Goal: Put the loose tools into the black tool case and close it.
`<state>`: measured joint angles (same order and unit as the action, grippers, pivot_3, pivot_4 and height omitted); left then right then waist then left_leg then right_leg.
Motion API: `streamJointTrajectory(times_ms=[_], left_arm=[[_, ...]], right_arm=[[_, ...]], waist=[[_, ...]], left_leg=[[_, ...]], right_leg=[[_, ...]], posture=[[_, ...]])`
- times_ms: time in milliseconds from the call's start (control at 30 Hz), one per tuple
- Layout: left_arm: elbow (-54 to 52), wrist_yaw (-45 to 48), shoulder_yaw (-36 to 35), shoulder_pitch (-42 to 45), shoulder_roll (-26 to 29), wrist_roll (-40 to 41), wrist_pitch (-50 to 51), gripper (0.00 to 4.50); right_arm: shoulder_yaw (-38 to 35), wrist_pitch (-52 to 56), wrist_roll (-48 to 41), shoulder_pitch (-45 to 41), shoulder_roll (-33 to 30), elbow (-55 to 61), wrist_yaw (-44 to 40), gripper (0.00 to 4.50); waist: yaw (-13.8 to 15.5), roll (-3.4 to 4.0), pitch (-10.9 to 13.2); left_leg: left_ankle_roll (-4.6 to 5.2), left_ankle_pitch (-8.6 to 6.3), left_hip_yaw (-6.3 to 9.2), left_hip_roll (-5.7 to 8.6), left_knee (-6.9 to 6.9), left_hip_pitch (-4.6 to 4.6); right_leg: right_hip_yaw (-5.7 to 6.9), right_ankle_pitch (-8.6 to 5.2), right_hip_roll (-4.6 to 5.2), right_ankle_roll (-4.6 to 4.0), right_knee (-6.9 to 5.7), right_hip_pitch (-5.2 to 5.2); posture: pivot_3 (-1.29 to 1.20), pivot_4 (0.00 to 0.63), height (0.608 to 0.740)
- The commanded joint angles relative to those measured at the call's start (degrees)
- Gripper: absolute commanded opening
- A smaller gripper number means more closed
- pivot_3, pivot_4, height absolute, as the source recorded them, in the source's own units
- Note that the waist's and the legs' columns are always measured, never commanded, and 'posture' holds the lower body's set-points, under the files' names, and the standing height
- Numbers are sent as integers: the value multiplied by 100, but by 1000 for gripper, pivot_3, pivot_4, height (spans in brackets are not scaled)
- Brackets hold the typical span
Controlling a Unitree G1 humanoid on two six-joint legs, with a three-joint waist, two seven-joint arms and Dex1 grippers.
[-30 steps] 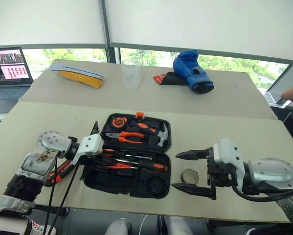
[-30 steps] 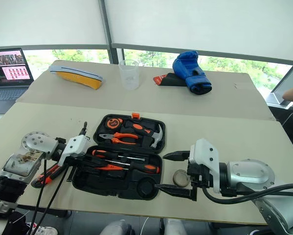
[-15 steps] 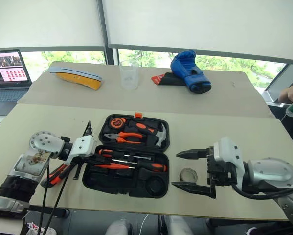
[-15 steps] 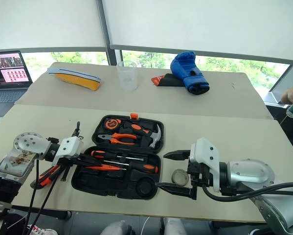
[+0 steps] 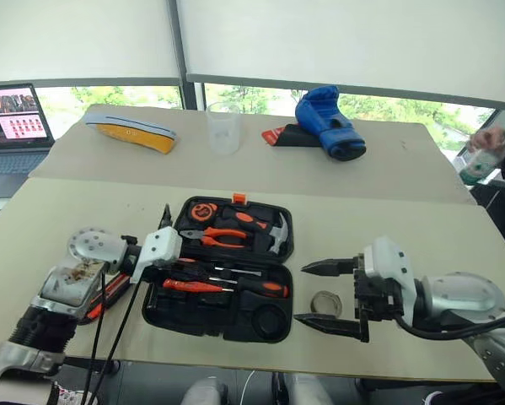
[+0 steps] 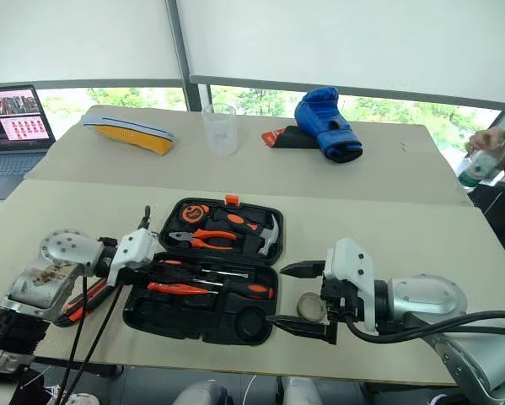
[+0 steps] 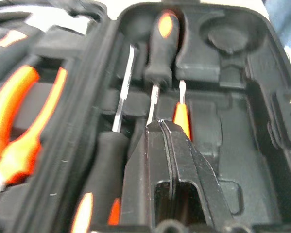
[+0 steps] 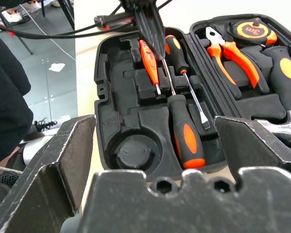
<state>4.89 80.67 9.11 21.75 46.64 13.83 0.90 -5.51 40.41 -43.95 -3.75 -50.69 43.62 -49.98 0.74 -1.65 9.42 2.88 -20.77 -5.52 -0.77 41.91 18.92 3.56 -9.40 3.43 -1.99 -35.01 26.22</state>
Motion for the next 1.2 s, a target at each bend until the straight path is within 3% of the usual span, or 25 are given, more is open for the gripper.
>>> streamJointTrajectory(times_ms=[33,267,733,1000,1200], left_arm=[[328,62,84,-207,49,-297,-636,38],[201,-122,-64,-292,106,-262,-700,38],[-1098,-244,-588,70,333,817,1380,38],[-1161,-242,-380,-479,294,531,1089,38],[-601,-64,-245,-857,478,22,221,38]], right_arm=[[-138,-162,-11,-27,-16,77,-29,4500],[-118,-189,32,41,8,73,-8,4500],[-27,-255,78,70,21,16,-28,4500],[-33,-259,79,68,22,15,-13,4500],[-47,-232,71,67,16,29,19,4500]], waist=[[2,6,-3],[-8,11,-7],[-1,10,-5],[-4,10,-5],[10,10,-5]], left_leg=[[0,0,-1,1,0,-4],[3,-2,-4,-2,-6,-14],[3,-2,0,-1,-5,3],[1,-1,-2,-2,-5,1],[1,-1,-2,-1,-5,0]], right_leg=[[-2,0,1,0,-1,-3],[-7,-1,1,-1,-2,-3],[0,-1,2,1,1,4],[-1,-2,0,0,0,4],[-1,-2,2,0,0,4]], posture=[[0,150,738],[0,150,738],[0,150,738],[0,150,738],[0,150,738]])
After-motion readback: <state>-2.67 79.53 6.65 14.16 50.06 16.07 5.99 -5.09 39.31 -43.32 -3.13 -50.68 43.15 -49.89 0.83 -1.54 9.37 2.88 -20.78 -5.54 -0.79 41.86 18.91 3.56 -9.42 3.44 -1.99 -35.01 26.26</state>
